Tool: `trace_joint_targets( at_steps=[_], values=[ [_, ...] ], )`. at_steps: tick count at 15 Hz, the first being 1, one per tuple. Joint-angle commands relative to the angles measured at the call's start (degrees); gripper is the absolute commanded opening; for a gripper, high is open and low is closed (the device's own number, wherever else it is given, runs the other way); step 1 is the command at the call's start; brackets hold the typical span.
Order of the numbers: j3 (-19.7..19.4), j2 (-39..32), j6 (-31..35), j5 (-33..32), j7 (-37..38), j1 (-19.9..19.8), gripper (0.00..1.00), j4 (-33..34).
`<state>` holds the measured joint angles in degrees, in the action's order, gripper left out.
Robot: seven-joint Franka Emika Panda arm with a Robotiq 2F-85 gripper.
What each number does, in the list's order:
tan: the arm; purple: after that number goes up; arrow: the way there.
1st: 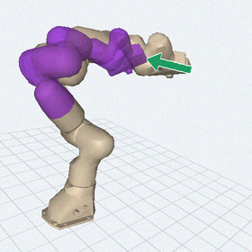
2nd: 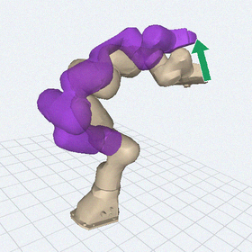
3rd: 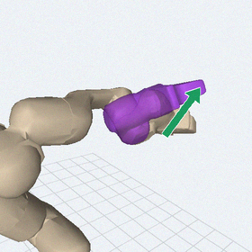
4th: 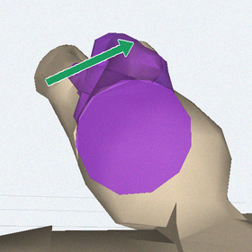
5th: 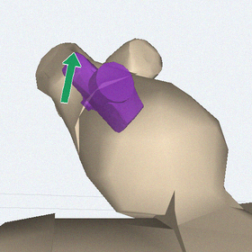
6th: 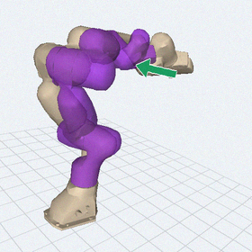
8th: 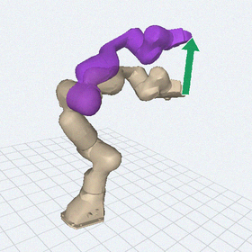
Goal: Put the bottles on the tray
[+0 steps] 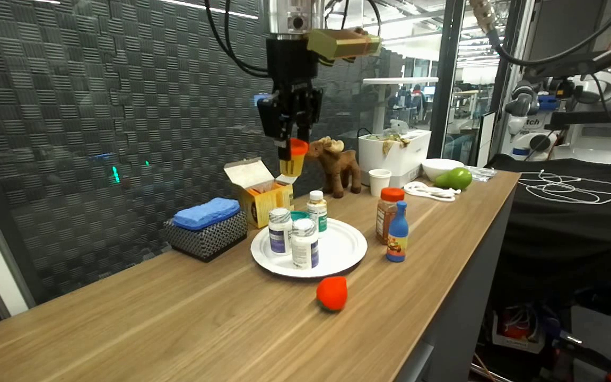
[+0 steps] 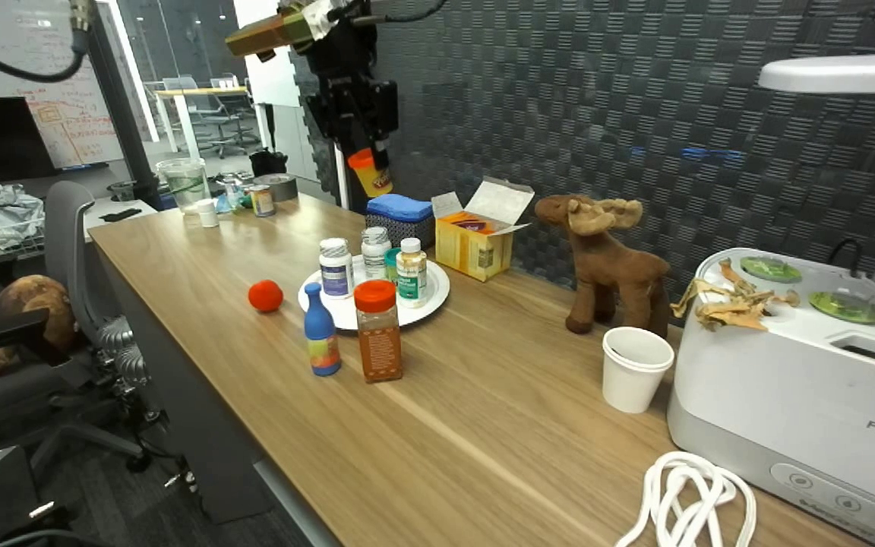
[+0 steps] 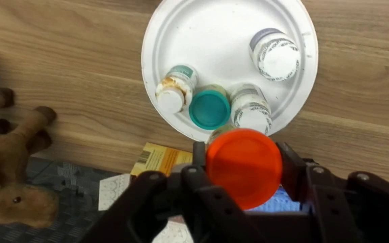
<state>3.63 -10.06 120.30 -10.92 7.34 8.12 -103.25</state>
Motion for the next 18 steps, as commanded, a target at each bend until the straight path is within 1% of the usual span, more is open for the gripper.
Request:
trace_joint_targets(
  at_steps=[1, 6, 13, 18],
  values=[
    [-0.58, 2.29, -0.57, -1.15, 2.95, -0.76, 0.29, -3.90],
    [-1.35, 2.94, -0.79, 0.40, 3.24, -2.43, 0.29, -7.70],
    [-1.27, 1.40, 0.25, 5.18, 0.34, -4.52, 0.29, -10.97],
    [-1.29, -1.48, 1.23, 4.47, -1.06, -4.45, 0.29, -12.10]
  ],
)
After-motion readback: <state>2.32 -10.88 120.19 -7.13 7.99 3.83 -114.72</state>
